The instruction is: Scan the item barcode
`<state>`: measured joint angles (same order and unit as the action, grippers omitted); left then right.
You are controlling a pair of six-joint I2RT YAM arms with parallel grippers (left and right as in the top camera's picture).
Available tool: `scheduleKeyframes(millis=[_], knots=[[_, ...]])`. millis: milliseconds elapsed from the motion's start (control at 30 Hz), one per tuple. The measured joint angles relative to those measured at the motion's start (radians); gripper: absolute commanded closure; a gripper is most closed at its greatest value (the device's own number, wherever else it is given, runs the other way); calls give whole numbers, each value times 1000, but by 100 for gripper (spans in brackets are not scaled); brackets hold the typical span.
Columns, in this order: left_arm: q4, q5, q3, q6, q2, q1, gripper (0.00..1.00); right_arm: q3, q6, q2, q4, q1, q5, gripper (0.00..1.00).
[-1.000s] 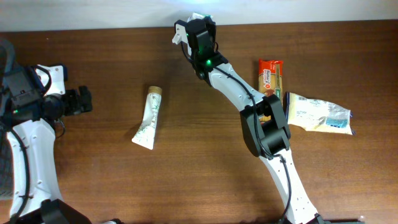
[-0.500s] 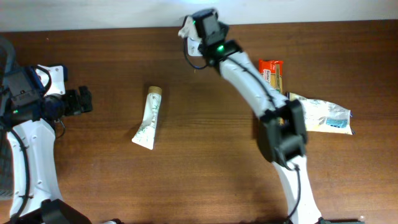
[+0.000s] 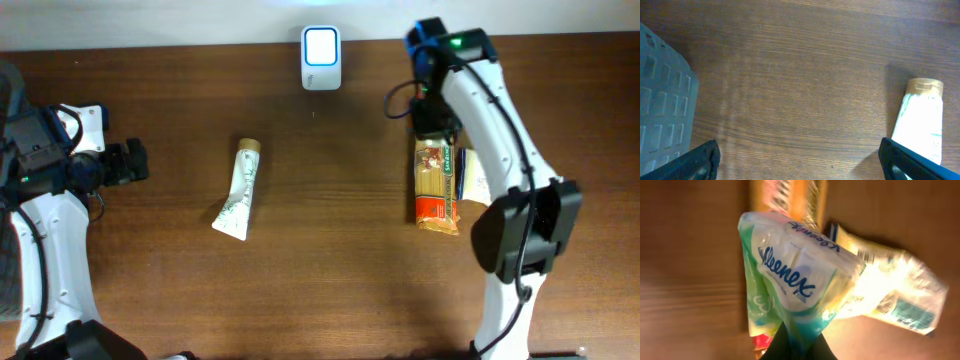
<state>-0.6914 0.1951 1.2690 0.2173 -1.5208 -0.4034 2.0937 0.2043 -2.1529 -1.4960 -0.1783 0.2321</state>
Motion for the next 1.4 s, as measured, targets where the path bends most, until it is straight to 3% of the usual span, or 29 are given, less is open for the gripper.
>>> scheduleKeyframes(millis=[100,133,167,267,433,567,700,800,967,1100,1400], knots=[[-1,0,0,0,0,0,1,-121,24,-6,83,70,-51,95],[0,0,0,0,0,0,1,-158,21,-8,110,85,-73,73],[0,0,0,0,0,0,1,-187,16,-11,126,94,-92,45],[0,0,0,0,0,0,1,-222,2,-12,132,98,-121,14],[0,0,0,0,0,0,1,-212,-11,-12,58,98,-152,10],[0,0,0,0,0,0,1,-127,-47,-12,-23,97,-242,15],[0,0,0,0,0,0,1,-62,-123,-12,40,50,-461,20],[0,0,0,0,0,0,1,-65,-130,-12,203,-92,-560,40],[0,0,0,0,0,0,1,-92,0,-28,557,-365,-564,71],[0,0,0,0,0,0,1,-95,79,-70,722,-477,-556,96],[0,0,0,0,0,0,1,-100,176,-192,801,-578,-552,96]])
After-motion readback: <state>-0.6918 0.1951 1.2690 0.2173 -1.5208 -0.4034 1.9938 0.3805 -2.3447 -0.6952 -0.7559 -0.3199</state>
